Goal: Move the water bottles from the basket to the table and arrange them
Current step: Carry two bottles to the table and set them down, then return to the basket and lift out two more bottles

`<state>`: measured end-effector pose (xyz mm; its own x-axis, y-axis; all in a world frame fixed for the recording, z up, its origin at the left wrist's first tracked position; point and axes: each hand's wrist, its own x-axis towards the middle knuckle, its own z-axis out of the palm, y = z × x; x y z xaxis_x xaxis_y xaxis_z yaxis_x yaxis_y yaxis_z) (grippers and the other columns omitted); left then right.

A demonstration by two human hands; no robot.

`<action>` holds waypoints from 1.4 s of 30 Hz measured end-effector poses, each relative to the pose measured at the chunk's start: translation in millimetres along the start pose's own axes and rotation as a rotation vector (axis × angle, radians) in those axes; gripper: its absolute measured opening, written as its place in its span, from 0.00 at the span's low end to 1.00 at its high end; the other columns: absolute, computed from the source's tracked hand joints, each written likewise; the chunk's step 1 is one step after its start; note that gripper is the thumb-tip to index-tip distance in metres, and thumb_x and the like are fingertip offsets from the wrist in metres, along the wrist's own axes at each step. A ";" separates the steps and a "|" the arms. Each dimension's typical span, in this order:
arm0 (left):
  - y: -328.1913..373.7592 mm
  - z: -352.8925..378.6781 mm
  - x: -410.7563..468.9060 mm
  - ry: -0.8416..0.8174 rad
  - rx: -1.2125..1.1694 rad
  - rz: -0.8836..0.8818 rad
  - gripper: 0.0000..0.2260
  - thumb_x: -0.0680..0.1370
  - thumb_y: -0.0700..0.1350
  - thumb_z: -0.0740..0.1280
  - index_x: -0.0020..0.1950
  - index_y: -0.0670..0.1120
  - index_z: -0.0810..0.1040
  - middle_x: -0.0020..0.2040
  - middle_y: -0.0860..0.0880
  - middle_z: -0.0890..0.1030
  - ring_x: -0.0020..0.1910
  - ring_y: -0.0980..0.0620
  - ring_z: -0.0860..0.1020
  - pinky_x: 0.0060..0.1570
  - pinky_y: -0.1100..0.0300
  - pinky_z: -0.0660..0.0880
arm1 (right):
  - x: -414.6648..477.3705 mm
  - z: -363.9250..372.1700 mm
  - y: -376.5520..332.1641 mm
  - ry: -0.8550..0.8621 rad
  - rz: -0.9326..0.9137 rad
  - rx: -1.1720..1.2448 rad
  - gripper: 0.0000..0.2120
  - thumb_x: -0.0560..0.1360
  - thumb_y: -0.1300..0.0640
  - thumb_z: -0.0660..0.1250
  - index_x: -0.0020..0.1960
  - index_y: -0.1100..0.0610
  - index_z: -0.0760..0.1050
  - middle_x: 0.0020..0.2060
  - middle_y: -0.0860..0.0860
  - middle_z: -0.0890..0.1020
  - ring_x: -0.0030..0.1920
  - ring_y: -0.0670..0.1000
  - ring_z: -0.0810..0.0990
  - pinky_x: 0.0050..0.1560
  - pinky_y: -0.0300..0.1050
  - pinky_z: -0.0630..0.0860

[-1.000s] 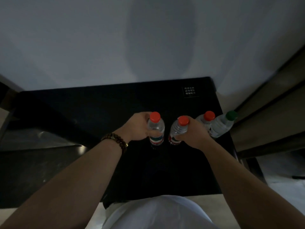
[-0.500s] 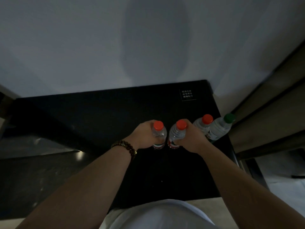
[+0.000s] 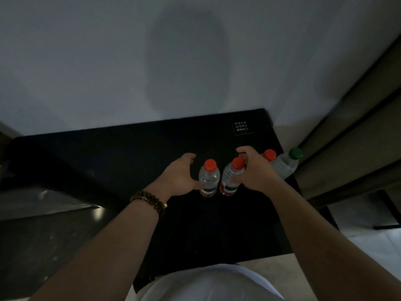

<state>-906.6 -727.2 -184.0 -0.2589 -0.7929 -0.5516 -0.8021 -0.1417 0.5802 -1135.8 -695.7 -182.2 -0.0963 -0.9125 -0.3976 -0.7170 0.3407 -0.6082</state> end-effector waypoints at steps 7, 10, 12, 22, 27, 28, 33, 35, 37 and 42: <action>-28.6 -60.1 -60.1 0.218 0.091 0.041 0.47 0.73 0.52 0.78 0.84 0.53 0.53 0.81 0.47 0.61 0.77 0.47 0.65 0.76 0.48 0.66 | -43.1 -3.9 -61.3 0.022 -0.011 -0.155 0.47 0.72 0.60 0.78 0.82 0.48 0.55 0.74 0.55 0.69 0.71 0.56 0.71 0.66 0.50 0.74; -50.1 -82.9 -87.2 0.247 0.197 0.043 0.46 0.75 0.53 0.77 0.84 0.52 0.50 0.82 0.46 0.57 0.78 0.45 0.64 0.76 0.49 0.65 | -60.4 14.8 -97.6 0.055 -0.015 -0.250 0.47 0.72 0.57 0.78 0.82 0.50 0.53 0.76 0.56 0.66 0.75 0.57 0.67 0.73 0.55 0.70; -71.4 -95.4 -102.4 0.238 0.254 0.024 0.46 0.76 0.54 0.76 0.84 0.51 0.50 0.83 0.45 0.56 0.78 0.44 0.65 0.76 0.48 0.66 | -70.3 34.4 -121.8 0.058 -0.029 -0.330 0.47 0.73 0.54 0.77 0.83 0.50 0.52 0.78 0.55 0.64 0.78 0.58 0.62 0.76 0.59 0.65; -199.9 -145.9 -158.5 0.165 0.279 -0.039 0.44 0.76 0.57 0.74 0.83 0.49 0.53 0.81 0.45 0.59 0.75 0.45 0.68 0.72 0.48 0.71 | -97.9 159.7 -236.0 0.014 -0.099 -0.422 0.45 0.76 0.42 0.72 0.83 0.46 0.49 0.82 0.49 0.57 0.82 0.53 0.52 0.80 0.59 0.57; -241.7 -160.2 -181.7 0.187 0.253 -0.111 0.43 0.76 0.58 0.74 0.83 0.49 0.53 0.80 0.46 0.60 0.74 0.44 0.69 0.70 0.48 0.72 | -104.9 203.1 -271.0 -0.051 -0.137 -0.515 0.44 0.77 0.42 0.70 0.83 0.47 0.47 0.83 0.49 0.56 0.82 0.53 0.52 0.80 0.58 0.57; -248.5 -161.2 -186.7 0.196 0.248 -0.122 0.42 0.77 0.58 0.73 0.83 0.49 0.54 0.80 0.46 0.61 0.74 0.44 0.69 0.70 0.48 0.72 | -105.7 209.6 -277.1 -0.060 -0.154 -0.527 0.44 0.77 0.42 0.70 0.83 0.47 0.48 0.82 0.49 0.56 0.82 0.53 0.52 0.80 0.58 0.57; -277.3 -159.0 -218.6 0.287 0.207 -0.238 0.40 0.77 0.58 0.73 0.82 0.48 0.56 0.79 0.46 0.62 0.72 0.44 0.71 0.69 0.48 0.73 | -104.9 239.3 -304.6 -0.147 -0.277 -0.585 0.43 0.77 0.42 0.71 0.83 0.47 0.49 0.82 0.49 0.58 0.82 0.53 0.55 0.80 0.57 0.59; -287.2 -157.1 -236.9 0.334 0.188 -0.294 0.39 0.77 0.59 0.72 0.81 0.48 0.57 0.78 0.46 0.63 0.70 0.44 0.72 0.67 0.48 0.74 | -105.6 253.3 -316.2 -0.200 -0.344 -0.600 0.42 0.77 0.43 0.71 0.83 0.46 0.50 0.82 0.50 0.59 0.82 0.53 0.56 0.79 0.58 0.61; -302.1 -153.0 -256.6 0.380 0.181 -0.357 0.38 0.77 0.59 0.72 0.81 0.49 0.58 0.76 0.47 0.64 0.69 0.44 0.73 0.65 0.48 0.75 | -106.5 269.6 -325.8 -0.263 -0.418 -0.587 0.41 0.78 0.43 0.70 0.83 0.47 0.50 0.81 0.49 0.60 0.81 0.52 0.56 0.79 0.58 0.62; -337.7 -140.3 -314.8 0.415 0.138 -0.555 0.35 0.78 0.59 0.71 0.79 0.49 0.62 0.76 0.46 0.66 0.69 0.43 0.74 0.65 0.47 0.75 | -117.7 312.4 -354.2 -0.417 -0.586 -0.541 0.40 0.78 0.44 0.71 0.83 0.47 0.53 0.80 0.48 0.63 0.79 0.50 0.62 0.76 0.53 0.67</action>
<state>-478.8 -512.9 -122.2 0.4125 -0.7899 -0.4537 -0.8243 -0.5357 0.1833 -654.8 -638.2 -134.6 0.5701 -0.7140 -0.4064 -0.8094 -0.4031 -0.4271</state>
